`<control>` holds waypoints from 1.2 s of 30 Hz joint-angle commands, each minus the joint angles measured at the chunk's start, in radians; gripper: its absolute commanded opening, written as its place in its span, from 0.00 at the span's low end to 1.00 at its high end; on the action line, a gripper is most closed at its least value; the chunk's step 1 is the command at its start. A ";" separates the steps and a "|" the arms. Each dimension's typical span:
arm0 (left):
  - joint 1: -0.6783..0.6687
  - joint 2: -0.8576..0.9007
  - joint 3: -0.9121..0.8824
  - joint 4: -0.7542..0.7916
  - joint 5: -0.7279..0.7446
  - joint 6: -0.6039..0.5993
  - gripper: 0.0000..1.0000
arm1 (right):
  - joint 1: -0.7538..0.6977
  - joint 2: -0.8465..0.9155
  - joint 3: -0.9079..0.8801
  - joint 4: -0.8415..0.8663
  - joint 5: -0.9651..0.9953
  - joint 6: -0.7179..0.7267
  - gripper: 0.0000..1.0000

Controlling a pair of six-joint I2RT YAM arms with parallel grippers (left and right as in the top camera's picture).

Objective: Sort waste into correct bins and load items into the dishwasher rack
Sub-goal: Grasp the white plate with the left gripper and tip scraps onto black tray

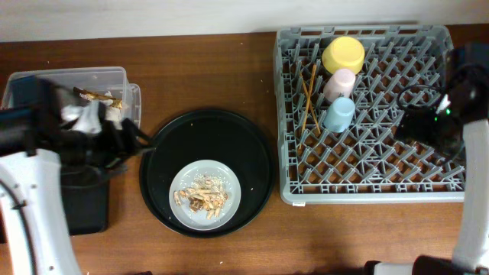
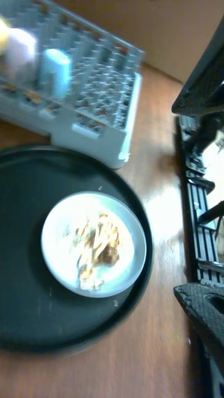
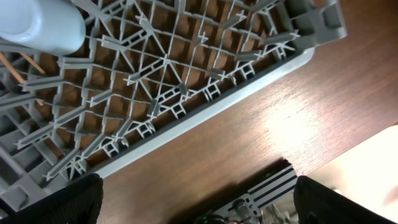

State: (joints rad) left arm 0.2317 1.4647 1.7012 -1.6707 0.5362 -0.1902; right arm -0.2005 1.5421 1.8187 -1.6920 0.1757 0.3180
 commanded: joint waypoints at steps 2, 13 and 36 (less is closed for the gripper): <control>-0.407 -0.005 -0.003 0.099 -0.371 -0.349 0.67 | -0.008 0.122 -0.003 -0.002 0.019 0.012 0.98; -0.885 0.244 -0.008 0.265 -0.668 -0.613 0.43 | -0.008 0.382 -0.003 0.127 0.019 0.012 0.98; -0.884 0.715 -0.014 0.346 -0.682 -0.760 0.36 | -0.008 0.382 -0.003 0.164 0.019 0.012 0.98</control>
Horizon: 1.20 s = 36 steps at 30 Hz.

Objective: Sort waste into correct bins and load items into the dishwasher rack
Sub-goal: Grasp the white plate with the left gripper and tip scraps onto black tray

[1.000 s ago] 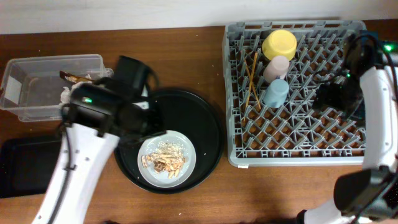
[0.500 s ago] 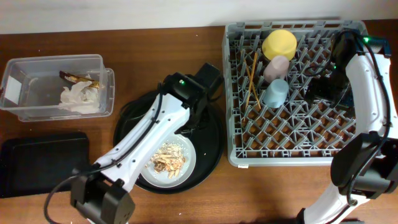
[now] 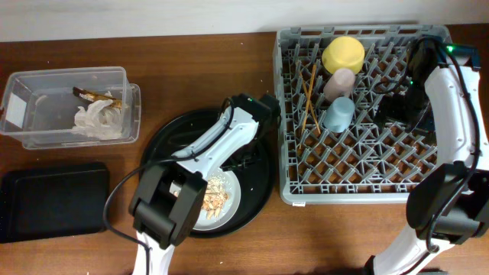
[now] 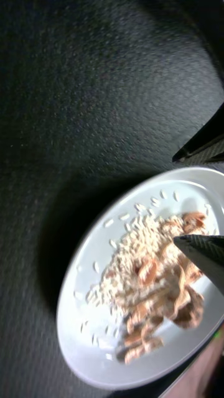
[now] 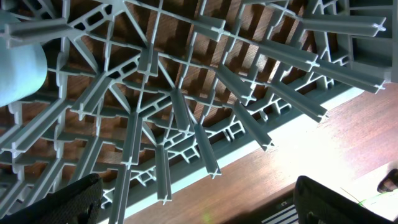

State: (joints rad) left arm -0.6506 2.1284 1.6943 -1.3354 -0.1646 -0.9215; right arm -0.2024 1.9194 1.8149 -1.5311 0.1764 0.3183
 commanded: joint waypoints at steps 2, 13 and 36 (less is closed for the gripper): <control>-0.002 0.077 -0.008 0.013 0.023 -0.029 0.35 | -0.006 0.005 0.001 0.003 0.018 0.012 0.98; -0.003 0.099 -0.028 0.089 0.071 -0.051 0.28 | -0.006 0.005 0.001 0.003 0.018 0.012 0.98; 0.103 0.088 0.036 -0.205 0.009 0.046 0.01 | -0.006 0.005 0.001 0.003 0.018 0.012 0.98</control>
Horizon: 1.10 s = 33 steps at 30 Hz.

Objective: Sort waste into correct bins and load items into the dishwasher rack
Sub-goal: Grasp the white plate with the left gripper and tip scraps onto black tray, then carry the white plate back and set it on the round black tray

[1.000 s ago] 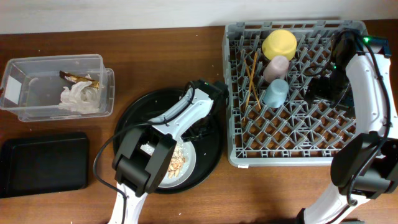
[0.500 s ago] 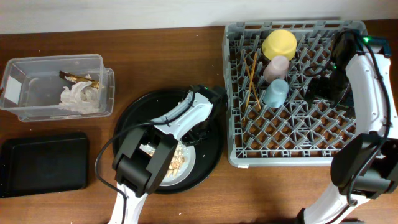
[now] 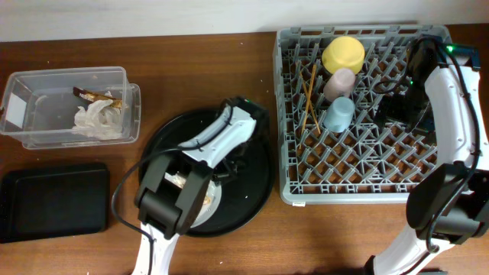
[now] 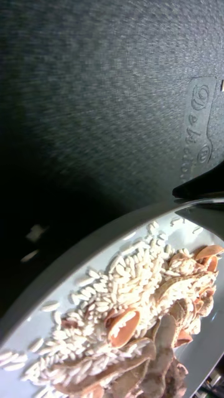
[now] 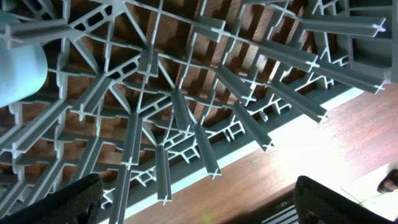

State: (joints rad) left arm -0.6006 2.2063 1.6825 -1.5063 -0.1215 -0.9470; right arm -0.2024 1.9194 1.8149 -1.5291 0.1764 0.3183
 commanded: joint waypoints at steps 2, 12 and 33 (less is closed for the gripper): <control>0.126 -0.012 0.081 -0.072 -0.058 0.108 0.01 | -0.006 0.005 0.001 0.002 0.018 0.012 0.98; 0.557 -0.178 0.135 -0.082 -0.065 0.362 0.01 | -0.006 0.005 0.001 0.002 0.018 0.012 0.98; 1.445 -0.178 0.135 -0.019 0.944 0.868 0.01 | -0.006 0.005 0.001 0.002 0.018 0.012 0.98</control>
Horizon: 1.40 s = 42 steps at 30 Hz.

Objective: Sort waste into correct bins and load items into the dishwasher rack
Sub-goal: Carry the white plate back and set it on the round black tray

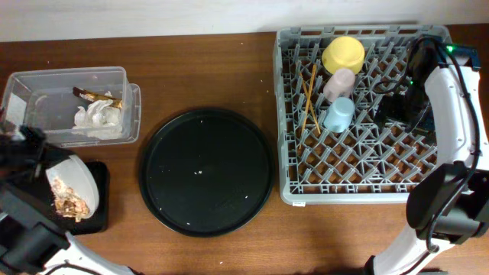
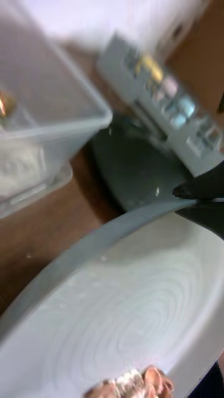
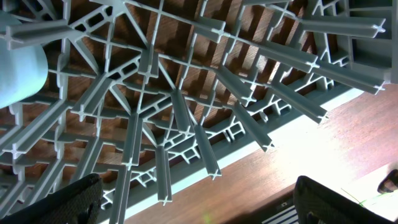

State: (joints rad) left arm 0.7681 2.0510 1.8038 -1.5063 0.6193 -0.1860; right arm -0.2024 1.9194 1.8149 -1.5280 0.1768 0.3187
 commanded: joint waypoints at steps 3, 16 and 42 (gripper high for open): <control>0.171 -0.023 0.014 -0.061 0.332 0.135 0.01 | -0.006 0.005 0.001 0.000 0.018 0.011 0.98; 0.406 -0.026 0.013 -0.180 0.587 0.470 0.00 | -0.006 0.005 0.001 0.000 0.018 0.011 0.98; -0.487 -0.438 0.004 -0.151 0.024 0.127 0.00 | -0.006 0.005 0.001 0.000 0.018 0.011 0.98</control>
State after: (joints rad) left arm 0.5087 1.6413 1.8038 -1.6798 0.7864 0.0288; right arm -0.2024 1.9194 1.8149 -1.5276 0.1799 0.3183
